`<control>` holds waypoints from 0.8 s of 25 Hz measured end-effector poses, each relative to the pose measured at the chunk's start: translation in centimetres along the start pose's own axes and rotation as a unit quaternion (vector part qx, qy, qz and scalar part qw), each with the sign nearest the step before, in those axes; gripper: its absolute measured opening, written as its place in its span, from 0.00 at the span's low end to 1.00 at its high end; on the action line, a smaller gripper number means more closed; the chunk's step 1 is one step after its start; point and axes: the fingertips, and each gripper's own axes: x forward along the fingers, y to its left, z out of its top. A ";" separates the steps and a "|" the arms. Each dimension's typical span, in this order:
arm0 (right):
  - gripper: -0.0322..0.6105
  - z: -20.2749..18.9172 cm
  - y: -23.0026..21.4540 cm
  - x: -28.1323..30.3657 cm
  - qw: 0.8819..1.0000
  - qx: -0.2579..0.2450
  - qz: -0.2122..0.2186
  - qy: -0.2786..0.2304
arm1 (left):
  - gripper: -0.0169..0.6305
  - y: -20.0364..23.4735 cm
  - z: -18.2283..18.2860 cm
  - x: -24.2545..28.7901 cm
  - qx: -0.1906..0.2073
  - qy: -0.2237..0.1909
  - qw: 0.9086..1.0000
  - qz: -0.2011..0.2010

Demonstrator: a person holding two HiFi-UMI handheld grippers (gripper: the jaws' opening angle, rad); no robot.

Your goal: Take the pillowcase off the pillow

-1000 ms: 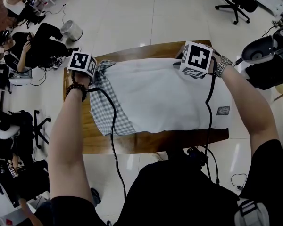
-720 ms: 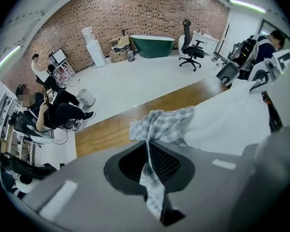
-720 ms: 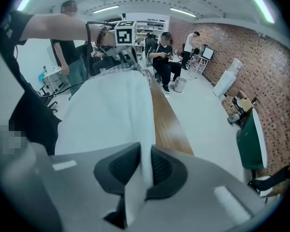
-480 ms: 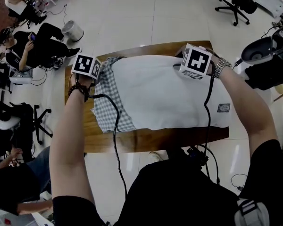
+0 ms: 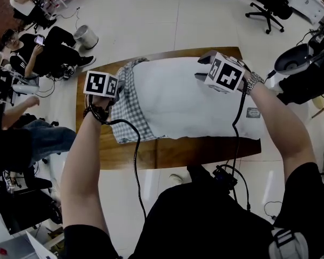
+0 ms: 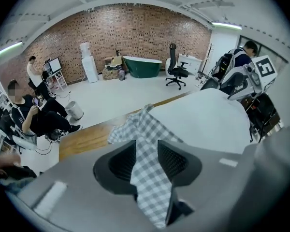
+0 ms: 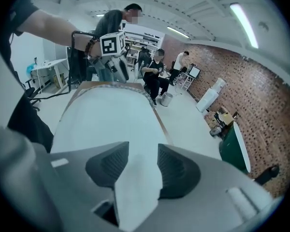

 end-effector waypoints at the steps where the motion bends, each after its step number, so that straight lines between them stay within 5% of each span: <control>1: 0.34 0.2 1.2 -0.2 1.000 -0.004 0.002 -0.002 | 0.25 -0.6 -0.7 -0.2 -0.004 -0.008 1.000 -0.004; 12: 0.46 3.2 16.8 -0.1 0.998 -0.059 0.015 -0.031 | 0.34 -5.6 -10.2 -5.9 -0.057 -0.112 0.992 -0.032; 20: 0.52 3.4 21.8 1.4 0.996 -0.078 -0.002 -0.031 | 0.34 -8.9 -15.6 -6.4 -0.107 -0.142 0.982 -0.065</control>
